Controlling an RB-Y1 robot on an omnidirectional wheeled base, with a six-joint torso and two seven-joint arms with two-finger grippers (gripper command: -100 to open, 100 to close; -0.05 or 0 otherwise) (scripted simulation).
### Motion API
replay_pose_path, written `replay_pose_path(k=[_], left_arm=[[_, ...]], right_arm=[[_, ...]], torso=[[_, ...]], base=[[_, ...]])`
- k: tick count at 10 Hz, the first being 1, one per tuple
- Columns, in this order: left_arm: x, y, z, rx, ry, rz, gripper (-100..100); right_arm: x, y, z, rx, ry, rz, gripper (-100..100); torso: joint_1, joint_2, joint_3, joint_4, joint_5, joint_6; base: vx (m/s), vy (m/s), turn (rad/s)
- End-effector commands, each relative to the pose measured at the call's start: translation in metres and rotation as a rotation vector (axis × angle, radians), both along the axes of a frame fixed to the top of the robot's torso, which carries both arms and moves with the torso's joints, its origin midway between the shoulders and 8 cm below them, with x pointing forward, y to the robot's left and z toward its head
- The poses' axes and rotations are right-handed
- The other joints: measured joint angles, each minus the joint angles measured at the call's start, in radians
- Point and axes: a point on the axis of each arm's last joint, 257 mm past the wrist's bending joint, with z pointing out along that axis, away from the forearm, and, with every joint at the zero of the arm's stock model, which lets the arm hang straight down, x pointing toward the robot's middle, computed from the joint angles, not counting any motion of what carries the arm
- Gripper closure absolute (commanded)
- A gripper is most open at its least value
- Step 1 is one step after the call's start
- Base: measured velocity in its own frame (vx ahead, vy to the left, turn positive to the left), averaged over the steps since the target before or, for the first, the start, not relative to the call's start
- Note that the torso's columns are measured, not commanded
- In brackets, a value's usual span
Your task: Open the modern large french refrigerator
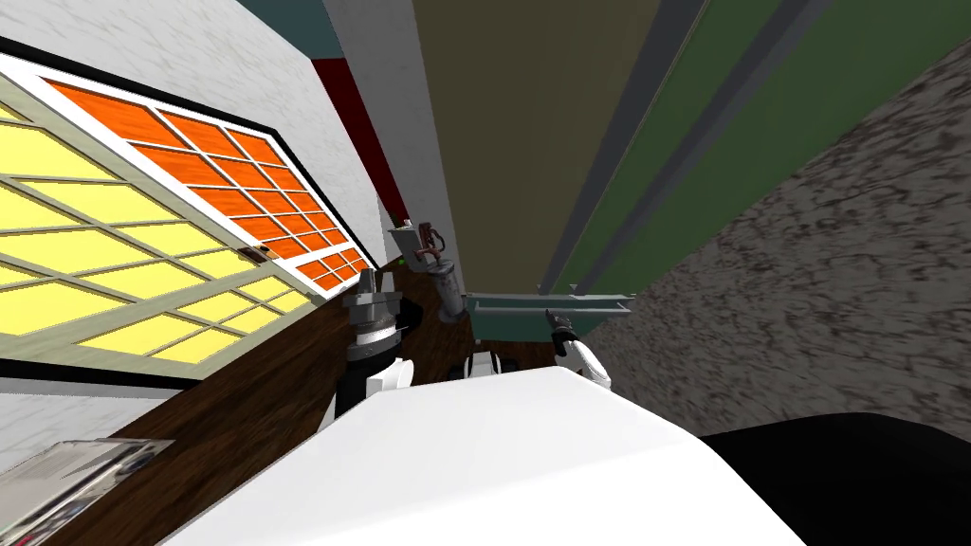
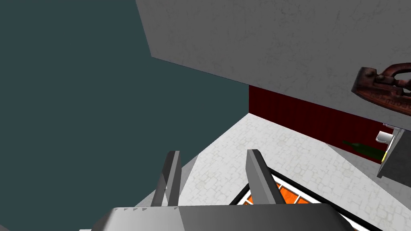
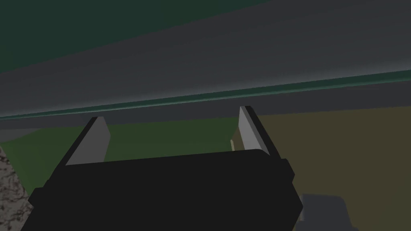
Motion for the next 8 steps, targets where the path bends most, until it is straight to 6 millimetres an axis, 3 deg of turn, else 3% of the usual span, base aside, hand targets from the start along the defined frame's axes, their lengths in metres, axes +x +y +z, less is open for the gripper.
replay_pose_path(k=[1, 8], left_arm=[[0.000, 0.000, 0.000, 0.000, 0.000, 0.000, 0], [0.000, 0.000, 0.000, 0.000, 0.000, 0.000, 0]], right_arm=[[-0.013, -0.020, -0.016, -0.074, 0.078, -0.044, -100], [-0.044, -0.057, -0.043, -0.282, 0.271, -0.101, -100]], torso=[[0.000, 0.000, 0.000, 0.000, 0.000, 0.000], [-0.010, -0.013, -0.005, -0.007, -0.011, -0.008]], base=[[-0.020, 0.023, 0.288], [-0.020, 0.028, 0.141]])
